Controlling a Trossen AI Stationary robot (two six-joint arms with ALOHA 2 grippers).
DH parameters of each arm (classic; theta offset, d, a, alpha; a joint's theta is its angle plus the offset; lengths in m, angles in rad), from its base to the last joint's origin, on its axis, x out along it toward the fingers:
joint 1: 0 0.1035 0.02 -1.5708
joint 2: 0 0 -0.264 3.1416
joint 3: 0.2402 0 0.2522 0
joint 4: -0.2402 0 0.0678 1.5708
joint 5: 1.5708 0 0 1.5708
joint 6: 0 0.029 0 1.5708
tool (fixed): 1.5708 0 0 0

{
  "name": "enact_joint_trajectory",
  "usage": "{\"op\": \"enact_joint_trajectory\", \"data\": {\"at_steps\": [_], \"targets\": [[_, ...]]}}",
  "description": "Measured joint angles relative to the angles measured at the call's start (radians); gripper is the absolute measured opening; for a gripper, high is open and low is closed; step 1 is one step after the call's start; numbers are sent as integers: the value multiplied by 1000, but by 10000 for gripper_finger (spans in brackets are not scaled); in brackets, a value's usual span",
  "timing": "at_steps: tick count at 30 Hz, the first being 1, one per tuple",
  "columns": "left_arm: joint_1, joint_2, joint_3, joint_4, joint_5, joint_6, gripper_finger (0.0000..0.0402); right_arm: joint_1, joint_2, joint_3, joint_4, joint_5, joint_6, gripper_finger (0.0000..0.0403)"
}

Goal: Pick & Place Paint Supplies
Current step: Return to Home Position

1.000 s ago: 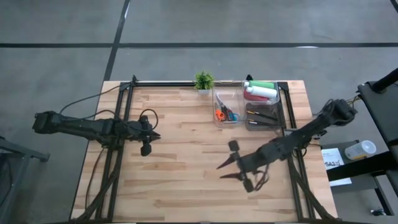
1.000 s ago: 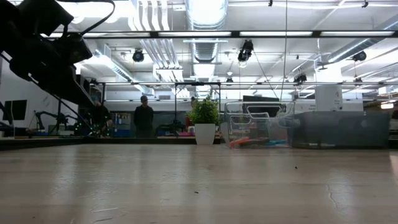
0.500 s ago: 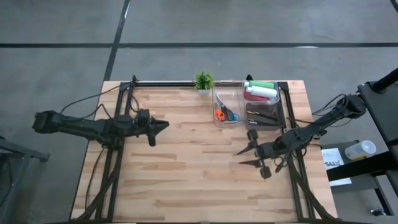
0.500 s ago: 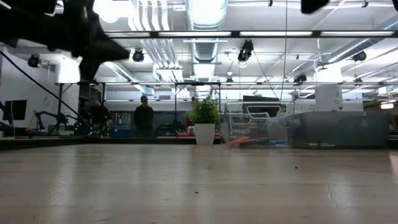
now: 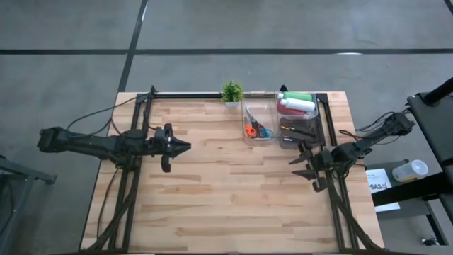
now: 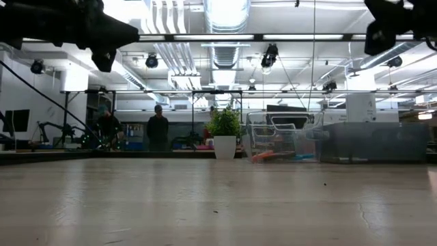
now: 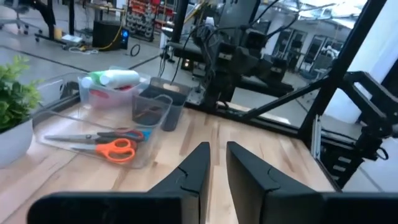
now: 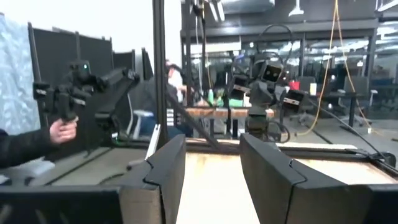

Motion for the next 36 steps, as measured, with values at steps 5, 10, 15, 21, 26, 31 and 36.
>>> {"op": "enact_joint_trajectory", "data": {"at_steps": [5,10,15,21,26,31,36], "targets": [[1,-45,0,-70,-3,20,62,0,-165,-22,-148,-2,25,148],[1,-111,-22,-119,-11,29,62,0,-294,-22,-244,-9,31,148],[1,-241,-139,-73,-15,28,62,0,-392,-22,-337,-11,34,148],[1,-464,-282,-51,-19,21,62,0,-420,-22,-373,-11,34,148],[1,-626,-283,-195,-19,5,62,0,-422,-22,-378,-11,34,148],[1,-613,-283,-212,-20,4,62,0,-422,-22,-380,-11,35,148],[1,-620,-283,-217,-15,1,62,0,-421,-22,-381,-6,33,148]]}}
